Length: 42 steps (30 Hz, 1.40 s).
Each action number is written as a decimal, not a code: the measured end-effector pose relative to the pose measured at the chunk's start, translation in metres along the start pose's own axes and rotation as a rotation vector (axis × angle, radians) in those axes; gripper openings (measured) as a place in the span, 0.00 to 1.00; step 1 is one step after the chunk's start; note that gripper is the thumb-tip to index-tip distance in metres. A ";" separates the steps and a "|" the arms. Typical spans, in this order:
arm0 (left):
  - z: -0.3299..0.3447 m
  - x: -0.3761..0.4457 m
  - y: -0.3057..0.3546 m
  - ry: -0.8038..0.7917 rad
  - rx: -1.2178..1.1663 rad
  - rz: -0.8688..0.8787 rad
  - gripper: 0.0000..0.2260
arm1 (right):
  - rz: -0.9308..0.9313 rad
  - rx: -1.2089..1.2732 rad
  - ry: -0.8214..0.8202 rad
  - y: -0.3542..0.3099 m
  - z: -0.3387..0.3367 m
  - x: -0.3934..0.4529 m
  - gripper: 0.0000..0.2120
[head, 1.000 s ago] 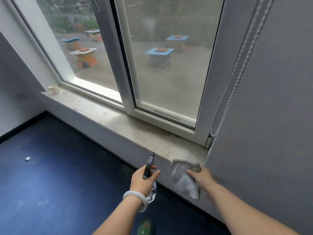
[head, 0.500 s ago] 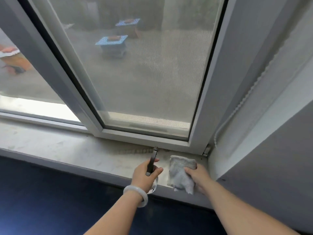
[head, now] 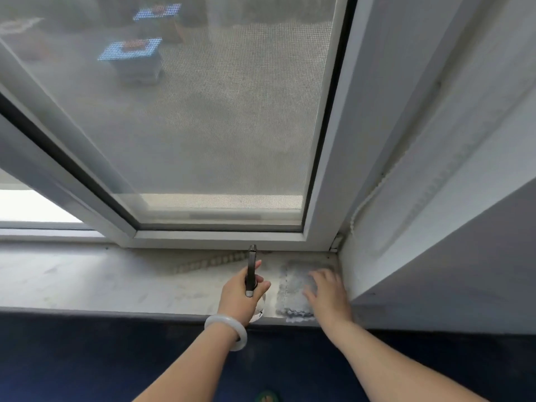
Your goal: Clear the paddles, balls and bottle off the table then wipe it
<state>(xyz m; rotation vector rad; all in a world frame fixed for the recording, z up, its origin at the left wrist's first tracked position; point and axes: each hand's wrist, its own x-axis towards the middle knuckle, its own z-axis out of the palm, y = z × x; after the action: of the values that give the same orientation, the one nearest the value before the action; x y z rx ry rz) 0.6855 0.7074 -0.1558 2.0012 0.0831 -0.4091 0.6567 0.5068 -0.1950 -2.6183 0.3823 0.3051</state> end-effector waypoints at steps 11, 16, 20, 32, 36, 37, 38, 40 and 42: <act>0.002 0.013 -0.003 -0.032 0.080 0.050 0.21 | 0.097 -0.075 -0.226 0.010 0.009 0.004 0.32; 0.010 0.019 0.000 -0.033 0.095 0.094 0.21 | 0.109 -0.059 -0.229 0.006 0.005 0.002 0.32; 0.015 0.024 0.000 -0.034 0.110 0.147 0.19 | 0.120 -0.004 -0.220 0.002 0.001 0.001 0.31; 0.011 0.021 -0.007 -0.062 0.217 0.085 0.18 | 0.074 0.045 -0.196 -0.002 -0.006 -0.011 0.29; 0.005 0.018 -0.005 -0.111 0.324 0.065 0.13 | 0.043 0.030 -0.192 -0.005 -0.009 -0.017 0.28; 0.005 0.016 -0.005 -0.128 0.337 0.060 0.12 | 0.028 0.021 -0.192 -0.007 -0.010 -0.019 0.27; 0.005 0.014 -0.005 -0.134 0.348 0.057 0.12 | 0.014 0.009 -0.192 -0.007 -0.010 -0.022 0.27; 0.006 0.009 -0.005 -0.104 0.375 0.051 0.18 | -0.015 -0.008 -0.184 -0.010 -0.013 -0.027 0.27; 0.007 0.002 -0.006 -0.057 0.417 0.015 0.27 | -0.036 -0.013 -0.176 -0.011 -0.017 -0.033 0.27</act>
<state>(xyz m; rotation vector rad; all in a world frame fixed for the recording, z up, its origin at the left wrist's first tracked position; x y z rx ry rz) 0.6836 0.7036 -0.1647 2.3955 -0.0579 -0.5053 0.6321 0.5151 -0.1669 -2.5830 0.2731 0.5223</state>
